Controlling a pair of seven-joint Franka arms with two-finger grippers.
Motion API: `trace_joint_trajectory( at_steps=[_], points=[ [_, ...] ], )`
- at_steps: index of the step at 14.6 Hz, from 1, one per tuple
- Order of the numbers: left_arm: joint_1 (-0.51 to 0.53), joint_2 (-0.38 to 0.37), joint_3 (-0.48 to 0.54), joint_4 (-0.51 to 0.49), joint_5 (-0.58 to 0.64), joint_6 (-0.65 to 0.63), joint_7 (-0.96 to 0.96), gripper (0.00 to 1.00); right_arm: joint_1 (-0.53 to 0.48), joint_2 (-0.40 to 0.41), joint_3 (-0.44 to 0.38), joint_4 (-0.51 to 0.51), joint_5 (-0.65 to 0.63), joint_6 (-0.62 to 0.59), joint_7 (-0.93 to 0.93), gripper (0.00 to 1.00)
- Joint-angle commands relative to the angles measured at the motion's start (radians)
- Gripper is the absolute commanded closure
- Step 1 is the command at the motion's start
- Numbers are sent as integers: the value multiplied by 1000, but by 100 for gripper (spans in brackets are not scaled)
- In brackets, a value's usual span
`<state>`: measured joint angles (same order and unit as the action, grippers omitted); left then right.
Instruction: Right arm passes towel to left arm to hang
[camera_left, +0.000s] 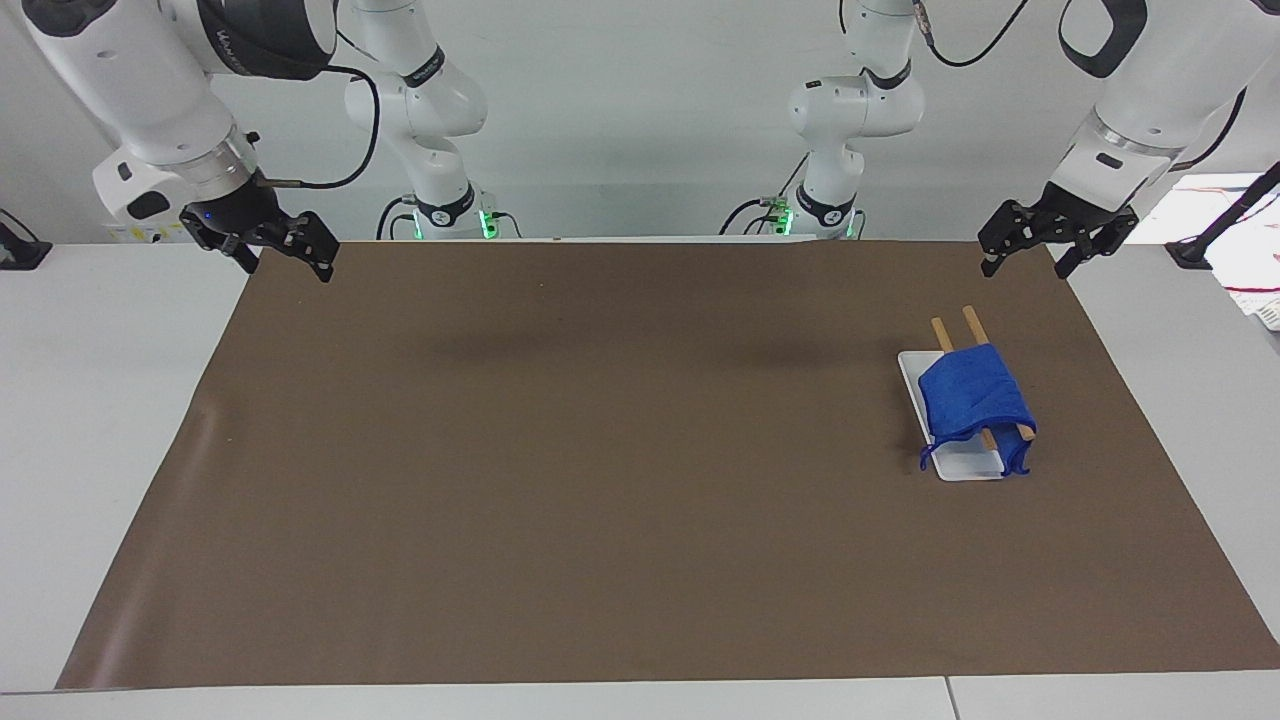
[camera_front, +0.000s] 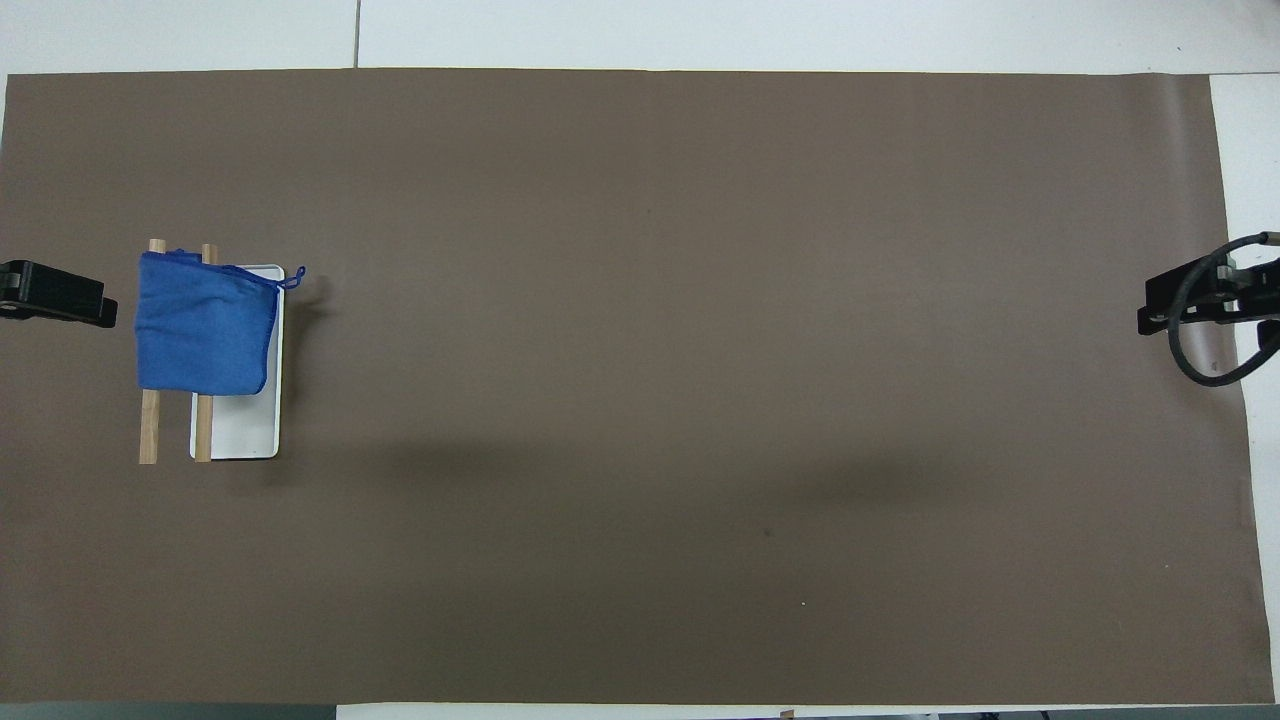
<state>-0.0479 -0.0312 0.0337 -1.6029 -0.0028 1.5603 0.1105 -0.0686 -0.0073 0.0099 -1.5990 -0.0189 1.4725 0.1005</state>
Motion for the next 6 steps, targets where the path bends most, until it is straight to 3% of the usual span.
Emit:
trace_joint_trajectory(
  at_steps=[1,6],
  points=[
    [-4,-22,6,-25,-6,12,-14,0,-11,-19,5,-19,20,11,-22,0],
    [-6,-24,6,-28,-8,7,-14,0,-11,-19,5,-19,20,9,-22,0]
  ],
)
